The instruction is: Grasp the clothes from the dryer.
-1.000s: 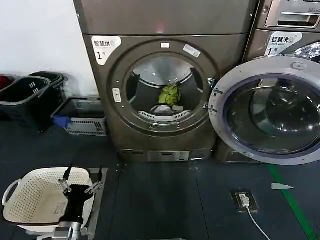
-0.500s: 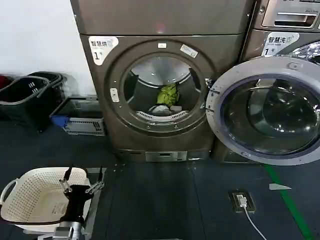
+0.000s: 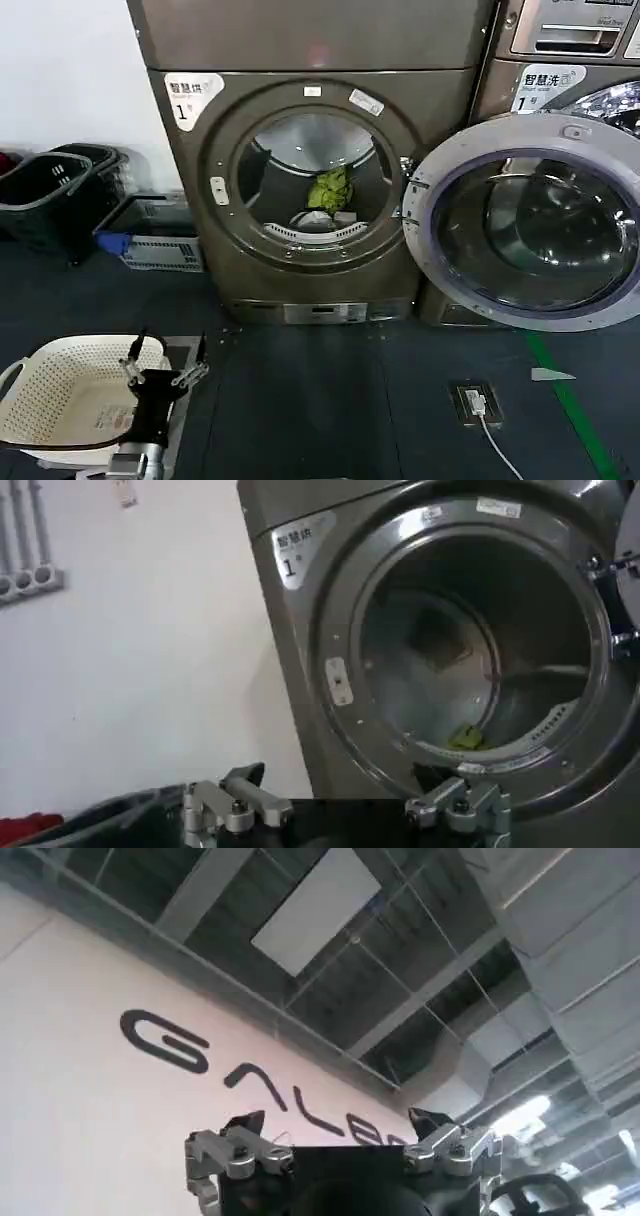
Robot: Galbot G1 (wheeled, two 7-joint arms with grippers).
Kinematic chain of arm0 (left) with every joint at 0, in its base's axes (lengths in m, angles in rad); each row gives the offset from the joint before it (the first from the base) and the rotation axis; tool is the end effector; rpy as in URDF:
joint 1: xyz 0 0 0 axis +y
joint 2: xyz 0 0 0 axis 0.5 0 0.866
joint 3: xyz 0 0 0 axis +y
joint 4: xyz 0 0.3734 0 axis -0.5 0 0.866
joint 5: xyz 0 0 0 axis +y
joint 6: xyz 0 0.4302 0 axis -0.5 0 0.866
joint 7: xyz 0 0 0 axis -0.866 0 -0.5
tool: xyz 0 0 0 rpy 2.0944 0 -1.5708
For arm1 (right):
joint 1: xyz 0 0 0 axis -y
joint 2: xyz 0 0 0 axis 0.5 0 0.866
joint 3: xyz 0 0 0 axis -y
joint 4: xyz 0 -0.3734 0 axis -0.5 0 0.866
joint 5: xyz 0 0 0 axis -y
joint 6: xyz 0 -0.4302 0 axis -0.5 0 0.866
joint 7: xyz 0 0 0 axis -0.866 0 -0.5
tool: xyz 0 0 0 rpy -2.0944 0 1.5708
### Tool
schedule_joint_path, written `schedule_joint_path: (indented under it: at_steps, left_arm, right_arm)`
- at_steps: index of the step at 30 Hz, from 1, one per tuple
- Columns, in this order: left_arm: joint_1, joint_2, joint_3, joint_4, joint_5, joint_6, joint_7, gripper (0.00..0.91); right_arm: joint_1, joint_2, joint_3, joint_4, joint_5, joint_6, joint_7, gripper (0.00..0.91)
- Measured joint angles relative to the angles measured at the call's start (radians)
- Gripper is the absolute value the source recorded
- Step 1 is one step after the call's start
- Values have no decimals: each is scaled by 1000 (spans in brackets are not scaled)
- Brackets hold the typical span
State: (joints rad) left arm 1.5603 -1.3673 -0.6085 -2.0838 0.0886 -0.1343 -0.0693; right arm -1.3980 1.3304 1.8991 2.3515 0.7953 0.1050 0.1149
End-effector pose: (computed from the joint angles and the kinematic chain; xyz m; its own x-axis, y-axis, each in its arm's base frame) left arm 0.2505 0.0639 -0.3162 -0.9881 0.0009 -0.1538 -0.0447 0.9552 0.2927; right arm 0.0566 -0.3080 -0.0178 -0.2758 0.5398 -0.7953 0.7075 0.6741 0.2122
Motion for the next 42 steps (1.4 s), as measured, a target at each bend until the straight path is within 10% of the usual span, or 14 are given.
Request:
schedule_joint_path:
  at_steps: [42]
  left_arm:
    - [-2, -3, 3, 6, 0, -1, 1, 907]
  right_arm:
    - [9, 0, -33, 0, -34, 1, -4, 907]
